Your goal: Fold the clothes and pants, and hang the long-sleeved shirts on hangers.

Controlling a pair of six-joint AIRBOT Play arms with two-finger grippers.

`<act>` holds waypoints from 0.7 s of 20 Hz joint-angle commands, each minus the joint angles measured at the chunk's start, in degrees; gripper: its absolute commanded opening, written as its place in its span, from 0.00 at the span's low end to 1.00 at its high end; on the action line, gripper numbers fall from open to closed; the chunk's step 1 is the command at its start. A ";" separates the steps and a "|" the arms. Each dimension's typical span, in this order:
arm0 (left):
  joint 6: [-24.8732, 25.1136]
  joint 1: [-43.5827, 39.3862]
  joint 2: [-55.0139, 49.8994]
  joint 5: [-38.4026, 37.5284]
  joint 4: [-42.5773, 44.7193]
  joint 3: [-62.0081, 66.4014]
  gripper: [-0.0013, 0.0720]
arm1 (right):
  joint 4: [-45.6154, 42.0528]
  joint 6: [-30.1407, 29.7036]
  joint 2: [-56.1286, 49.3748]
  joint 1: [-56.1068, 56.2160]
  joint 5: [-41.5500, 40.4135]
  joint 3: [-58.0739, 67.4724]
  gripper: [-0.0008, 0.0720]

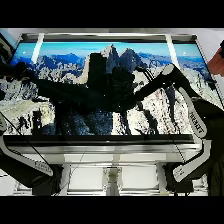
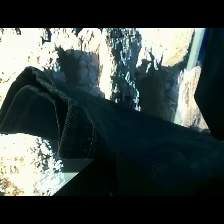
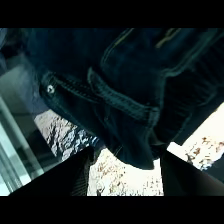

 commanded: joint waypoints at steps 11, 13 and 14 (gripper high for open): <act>-0.20 0.28 0.13 -0.87 0.07 -0.04 0.06 | 3.80 -8.52 -2.29 5.33 -9.94 -8.66 0.46; -0.39 0.31 0.13 -0.90 0.07 -0.04 0.06 | 3.72 -8.48 -2.47 7.74 -12.63 -8.52 0.12; -0.42 0.31 0.15 -0.90 0.07 -0.04 0.06 | 3.67 -8.13 -2.45 8.13 -12.85 -8.11 0.03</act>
